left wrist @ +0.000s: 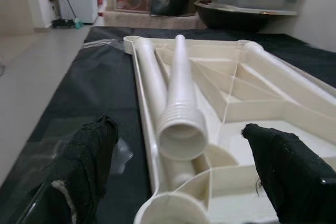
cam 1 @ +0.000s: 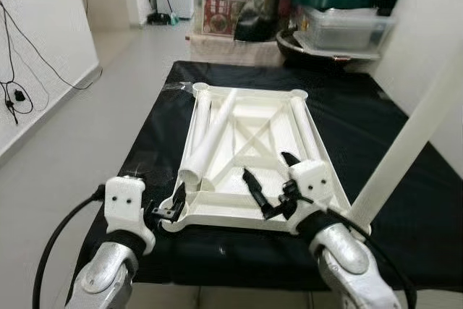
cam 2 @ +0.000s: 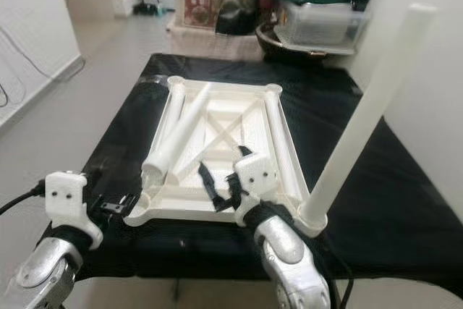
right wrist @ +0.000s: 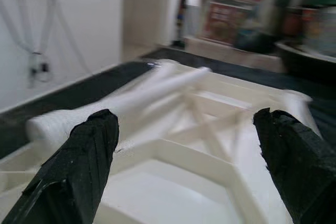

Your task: Building children table

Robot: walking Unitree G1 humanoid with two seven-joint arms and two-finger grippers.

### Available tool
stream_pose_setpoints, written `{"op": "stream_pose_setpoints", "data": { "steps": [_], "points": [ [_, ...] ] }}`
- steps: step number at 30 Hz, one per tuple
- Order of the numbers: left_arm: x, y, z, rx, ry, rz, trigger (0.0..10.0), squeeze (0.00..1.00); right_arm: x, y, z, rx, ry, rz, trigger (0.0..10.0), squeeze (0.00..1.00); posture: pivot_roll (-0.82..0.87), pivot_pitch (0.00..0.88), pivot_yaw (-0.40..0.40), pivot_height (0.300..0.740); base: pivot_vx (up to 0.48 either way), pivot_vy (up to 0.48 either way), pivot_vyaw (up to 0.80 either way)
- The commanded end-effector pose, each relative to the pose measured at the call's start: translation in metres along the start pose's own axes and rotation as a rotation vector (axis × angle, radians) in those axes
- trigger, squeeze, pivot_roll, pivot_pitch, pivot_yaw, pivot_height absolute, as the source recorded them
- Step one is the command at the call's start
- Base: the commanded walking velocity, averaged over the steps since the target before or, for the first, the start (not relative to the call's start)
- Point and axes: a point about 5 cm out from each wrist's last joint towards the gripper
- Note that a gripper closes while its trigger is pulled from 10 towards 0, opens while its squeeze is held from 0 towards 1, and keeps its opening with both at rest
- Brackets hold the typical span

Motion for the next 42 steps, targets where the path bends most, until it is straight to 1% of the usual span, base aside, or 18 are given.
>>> {"op": "stream_pose_setpoints", "data": {
  "steps": [1,8,12,16,20,21,26,30,42],
  "points": [
    [-0.002,0.000,-0.001,0.014,0.024,-0.007,10.0,0.00,-0.004,-0.001,0.001,-0.014,0.010,-0.026,10.0,0.00,0.13,0.000,-0.083,0.740,0.000,0.480,0.00],
    [-0.002,-0.001,-0.001,0.014,0.026,-0.014,10.0,0.00,-0.006,-0.003,0.001,-0.017,0.011,-0.045,10.0,0.00,0.13,0.000,-0.079,0.740,0.000,0.480,0.00],
    [0.000,-0.002,-0.002,0.013,0.007,-0.017,10.0,0.00,-0.010,-0.004,0.002,-0.027,0.012,-0.078,10.0,0.00,0.12,0.000,-0.078,0.740,0.000,0.480,0.00],
    [0.001,-0.002,-0.002,0.011,0.003,-0.013,10.0,0.00,-0.011,-0.004,0.002,-0.029,0.013,-0.086,10.0,0.00,0.12,0.000,-0.078,0.740,0.000,0.480,0.00],
    [0.001,-0.002,-0.001,0.002,-0.003,-0.001,10.0,0.00,-0.015,-0.004,0.002,-0.031,0.015,-0.118,10.0,0.00,0.12,0.000,-0.080,0.740,0.000,0.000,0.00],
    [0.001,-0.003,0.000,-0.008,-0.003,0.010,10.0,0.00,-0.019,-0.005,0.003,-0.033,0.014,-0.148,10.0,0.00,0.12,0.000,-0.079,0.740,0.000,0.000,0.00],
    [0.001,-0.004,0.001,-0.015,-0.002,0.016,10.0,0.00,-0.022,-0.006,0.003,-0.036,0.013,-0.167,10.0,0.00,0.12,0.000,-0.076,0.740,0.000,0.000,0.00],
    [0.003,-0.005,0.004,-0.042,0.013,0.022,10.0,0.00,-0.023,-0.007,0.001,-0.030,0.010,-0.182,10.0,0.00,0.12,0.000,-0.080,0.740,0.000,0.000,0.00],
    [0.003,-0.007,0.006,-0.057,0.017,0.020,10.0,0.00,-0.024,-0.010,0.001,-0.038,0.023,-0.196,10.0,0.00,0.12,0.000,-0.075,0.740,0.290,0.000,0.00]
  ]
}}
Point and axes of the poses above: a point about 5 cm out from each wrist's last joint towards the gripper, its own y axis pointing back from the gripper into the wrist, its own z axis along the axis of the wrist's last joint, x = y × z, and after that the axes turned 6 degrees about -y, right-handed
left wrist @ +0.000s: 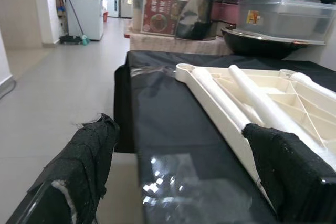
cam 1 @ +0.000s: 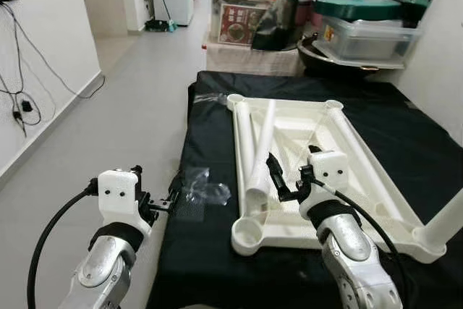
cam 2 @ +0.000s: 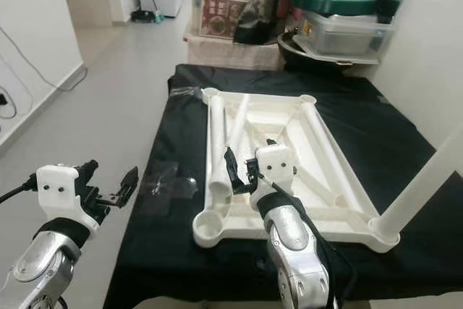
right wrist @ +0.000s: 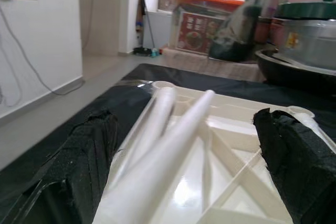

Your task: Building children table

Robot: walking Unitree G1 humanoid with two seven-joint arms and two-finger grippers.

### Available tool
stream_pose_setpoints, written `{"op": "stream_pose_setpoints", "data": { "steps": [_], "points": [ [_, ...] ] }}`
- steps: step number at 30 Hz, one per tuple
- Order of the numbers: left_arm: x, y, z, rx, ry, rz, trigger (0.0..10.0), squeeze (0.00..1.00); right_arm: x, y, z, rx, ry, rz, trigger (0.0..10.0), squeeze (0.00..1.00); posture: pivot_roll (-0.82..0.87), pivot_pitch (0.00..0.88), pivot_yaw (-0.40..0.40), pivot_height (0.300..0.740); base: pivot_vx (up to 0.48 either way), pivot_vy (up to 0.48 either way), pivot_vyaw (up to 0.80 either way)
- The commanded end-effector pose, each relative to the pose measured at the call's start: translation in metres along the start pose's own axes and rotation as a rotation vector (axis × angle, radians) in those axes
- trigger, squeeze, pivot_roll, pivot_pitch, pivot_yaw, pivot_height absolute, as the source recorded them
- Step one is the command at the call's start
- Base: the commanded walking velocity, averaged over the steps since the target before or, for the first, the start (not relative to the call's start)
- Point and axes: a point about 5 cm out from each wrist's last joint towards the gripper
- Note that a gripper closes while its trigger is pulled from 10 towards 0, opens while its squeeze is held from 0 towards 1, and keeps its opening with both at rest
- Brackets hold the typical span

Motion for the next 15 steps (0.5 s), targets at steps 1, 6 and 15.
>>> {"op": "stream_pose_setpoints", "data": {
  "steps": [1,6,15],
  "points": [
    [-0.0001,-0.0019,-0.0029,0.009,-0.001,-0.003,10.0,0.00,-0.0022,-0.0015,-0.0007,-0.003,0.011,-0.012,10.0,0.00,0.12,0.000,-0.075,0.740,0.304,0.000,0.00],
    [-0.0006,-0.0045,-0.0041,0.005,0.002,-0.009,10.0,0.00,-0.0010,-0.0025,0.0003,-0.015,0.054,-0.008,10.0,0.00,0.12,0.000,-0.071,0.740,0.183,0.000,0.32],
    [-0.0010,-0.0051,-0.0078,0.027,0.000,0.000,10.0,0.00,-0.0036,-0.0021,-0.0017,0.009,-0.004,-0.017,10.0,0.00,0.12,0.000,-0.073,0.740,0.000,0.000,0.18]
  ]
}}
Point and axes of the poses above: a point about 5 cm out from each wrist's last joint towards the gripper, its own y axis pointing back from the gripper into the wrist, its own z axis along the axis of the wrist's last joint, x = y × z, and after that the axes turned 6 degrees about -y, right-handed
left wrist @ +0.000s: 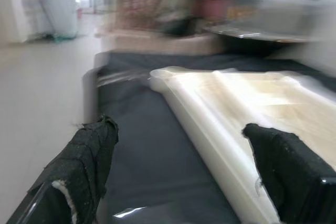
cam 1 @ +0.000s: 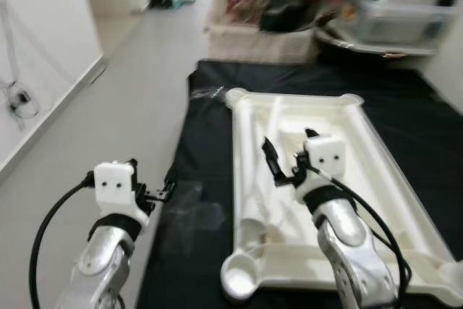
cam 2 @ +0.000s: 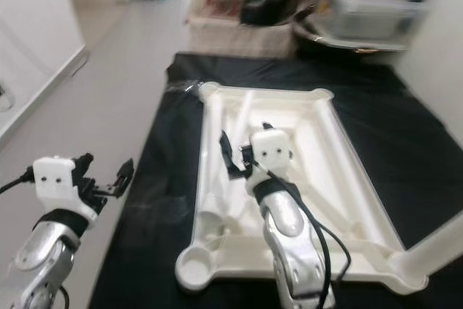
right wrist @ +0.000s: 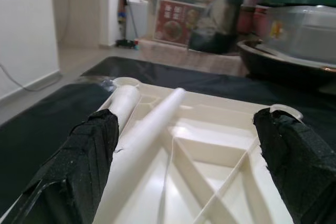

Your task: Building children table

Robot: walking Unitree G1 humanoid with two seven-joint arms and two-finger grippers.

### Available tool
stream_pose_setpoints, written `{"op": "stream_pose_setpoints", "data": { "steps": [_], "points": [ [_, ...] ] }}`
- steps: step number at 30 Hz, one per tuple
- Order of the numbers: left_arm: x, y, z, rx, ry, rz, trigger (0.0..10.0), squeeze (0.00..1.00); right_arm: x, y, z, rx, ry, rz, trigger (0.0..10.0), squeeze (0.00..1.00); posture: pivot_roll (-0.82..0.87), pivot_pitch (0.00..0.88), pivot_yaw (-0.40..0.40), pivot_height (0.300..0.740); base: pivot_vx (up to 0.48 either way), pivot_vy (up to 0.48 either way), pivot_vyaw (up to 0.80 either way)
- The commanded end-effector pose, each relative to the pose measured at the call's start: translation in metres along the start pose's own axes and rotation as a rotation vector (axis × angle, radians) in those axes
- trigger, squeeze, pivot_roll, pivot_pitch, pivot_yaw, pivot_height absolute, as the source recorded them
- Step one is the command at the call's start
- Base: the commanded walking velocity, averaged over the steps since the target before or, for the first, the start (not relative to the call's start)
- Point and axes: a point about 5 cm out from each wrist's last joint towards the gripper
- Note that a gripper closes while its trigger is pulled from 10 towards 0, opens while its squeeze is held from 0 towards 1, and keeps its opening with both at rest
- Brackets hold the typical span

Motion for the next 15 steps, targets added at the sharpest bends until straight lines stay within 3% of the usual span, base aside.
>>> {"op": "stream_pose_setpoints", "data": {
  "steps": [1,5,11,12,15],
  "points": [
    [0.009,0.004,-0.008,0.042,-0.021,0.044,10.0,0.00,0.011,0.000,0.002,0.003,-0.032,0.043,10.0,0.00,0.12,0.000,-0.073,0.740,0.000,0.000,0.00],
    [0.009,0.003,-0.010,0.052,-0.023,0.049,10.0,0.00,0.016,-0.001,-0.002,0.089,-0.055,0.063,10.0,0.00,0.11,0.000,-0.071,0.740,0.000,0.000,0.00],
    [0.011,0.001,-0.012,0.064,-0.042,0.074,10.0,0.00,0.026,-0.013,0.012,0.133,-0.154,0.108,10.0,0.00,0.10,0.000,-0.057,0.740,0.000,0.000,0.00],
    [0.025,0.002,-0.017,0.096,-0.101,0.181,10.0,0.00,0.029,-0.023,0.009,0.223,-0.213,0.147,10.0,0.00,0.11,0.000,-0.065,0.740,0.000,0.000,0.00],
    [0.033,0.002,-0.020,0.111,-0.105,0.238,10.0,0.00,0.029,-0.026,0.007,0.248,-0.230,0.157,10.0,0.00,0.11,0.000,-0.070,0.740,0.000,0.000,0.00]
  ]
}}
Point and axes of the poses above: a point about 5 cm out from each wrist's last joint towards the gripper, its own y axis pointing back from the gripper into the wrist, its own z axis along the axis of the wrist's last joint, x = y × z, and after that the axes turned 6 degrees about -y, right-handed
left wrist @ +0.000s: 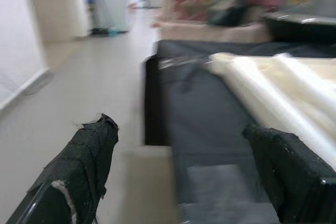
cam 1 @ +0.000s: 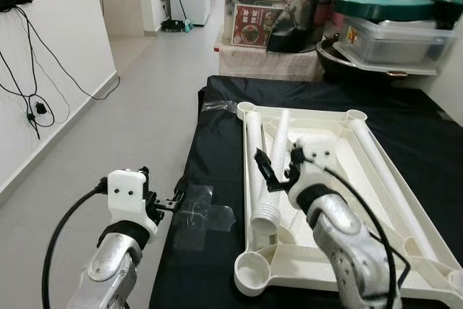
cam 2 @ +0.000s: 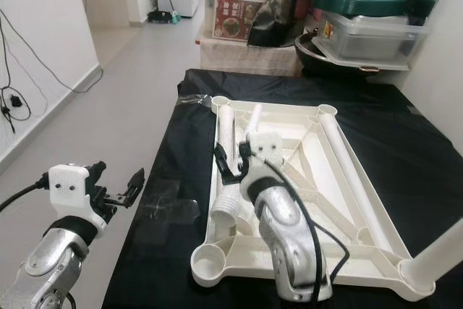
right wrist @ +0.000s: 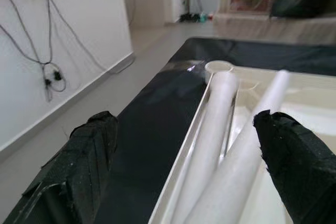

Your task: Building children table

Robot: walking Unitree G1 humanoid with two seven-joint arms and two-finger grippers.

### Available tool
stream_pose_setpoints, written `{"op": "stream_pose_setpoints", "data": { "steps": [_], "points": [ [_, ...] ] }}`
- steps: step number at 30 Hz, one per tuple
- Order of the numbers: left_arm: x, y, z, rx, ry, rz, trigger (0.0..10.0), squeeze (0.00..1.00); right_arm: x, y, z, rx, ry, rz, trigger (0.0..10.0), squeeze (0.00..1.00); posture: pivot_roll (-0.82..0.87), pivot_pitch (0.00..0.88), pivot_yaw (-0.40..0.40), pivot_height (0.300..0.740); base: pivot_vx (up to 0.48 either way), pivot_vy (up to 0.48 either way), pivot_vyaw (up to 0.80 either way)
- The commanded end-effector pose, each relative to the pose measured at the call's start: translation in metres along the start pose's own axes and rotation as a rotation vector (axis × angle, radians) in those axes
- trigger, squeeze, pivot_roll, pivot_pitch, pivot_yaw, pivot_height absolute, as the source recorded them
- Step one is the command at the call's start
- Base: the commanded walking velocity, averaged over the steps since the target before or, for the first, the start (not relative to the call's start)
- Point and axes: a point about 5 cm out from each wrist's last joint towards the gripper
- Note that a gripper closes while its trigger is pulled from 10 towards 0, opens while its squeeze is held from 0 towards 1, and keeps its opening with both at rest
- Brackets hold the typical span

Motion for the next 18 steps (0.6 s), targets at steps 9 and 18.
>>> {"op": "stream_pose_setpoints", "data": {
  "steps": [9,18],
  "points": [
    [0.007,0.002,-0.008,0.035,-0.025,0.067,10.0,0.00,-0.004,-0.025,-0.018,0.219,0.110,-0.053,10.0,0.00,0.13,0.000,-0.101,0.740,0.000,0.000,0.00],
    [0.007,-0.001,-0.007,0.035,-0.037,0.079,10.0,0.00,-0.001,-0.043,-0.033,0.379,0.068,-0.117,10.0,0.00,0.13,0.000,-0.116,0.740,0.000,0.000,0.00]
  ]
}}
Point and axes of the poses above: a point about 5 cm out from each wrist's last joint towards the gripper, its own y axis pointing back from the gripper into the wrist, its own z axis along the axis of the wrist's last joint, x = y × z, and after that the axes turned 6 degrees about -y, right-handed
